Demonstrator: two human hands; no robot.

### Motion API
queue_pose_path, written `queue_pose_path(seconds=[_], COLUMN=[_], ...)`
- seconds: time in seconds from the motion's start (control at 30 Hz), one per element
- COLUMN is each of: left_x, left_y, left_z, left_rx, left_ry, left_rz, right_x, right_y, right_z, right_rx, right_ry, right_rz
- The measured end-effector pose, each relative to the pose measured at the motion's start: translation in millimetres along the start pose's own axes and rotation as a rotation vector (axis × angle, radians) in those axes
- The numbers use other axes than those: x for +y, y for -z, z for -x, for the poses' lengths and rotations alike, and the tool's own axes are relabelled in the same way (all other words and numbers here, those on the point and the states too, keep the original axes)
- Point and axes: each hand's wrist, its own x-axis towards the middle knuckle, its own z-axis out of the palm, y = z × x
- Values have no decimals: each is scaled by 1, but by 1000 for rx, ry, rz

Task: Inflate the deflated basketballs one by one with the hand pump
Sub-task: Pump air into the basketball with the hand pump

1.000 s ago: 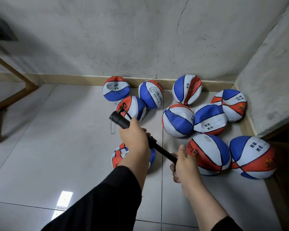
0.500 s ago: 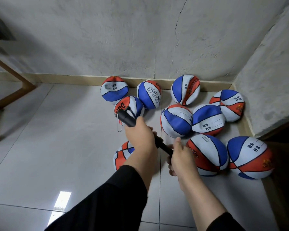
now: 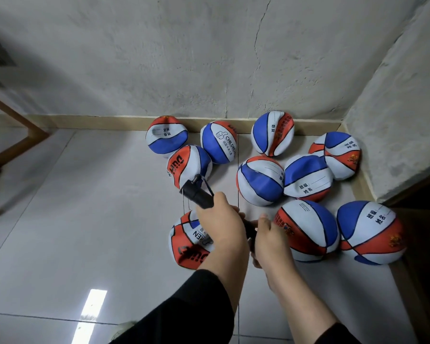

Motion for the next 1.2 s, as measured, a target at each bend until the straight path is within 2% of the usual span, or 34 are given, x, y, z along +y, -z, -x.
queue_pose_path(seconds=[0.17, 0.37, 0.73, 0.93, 1.1, 1.2], left_x=[22, 47, 5, 16, 38, 39], left_y=[-5, 10, -3, -3, 8, 9], left_z=[-23, -59, -9, -17, -50, -55], left_rx=[0, 78, 31, -59, 30, 25], left_ry=[-4, -48, 1, -19, -56, -67], left_rz=[15, 9, 52, -16, 23, 23], right_x=[-11, -1, -9, -5, 5, 7], right_y=[0, 19, 0, 1, 24, 20], right_z=[-2, -1, -9, -5, -4, -5], right_rx=[-30, -40, -33, -21, -24, -12], right_ry=[36, -150, 93, -13, -204, -219], right_rz=[-4, -132, 65, -34, -156, -153])
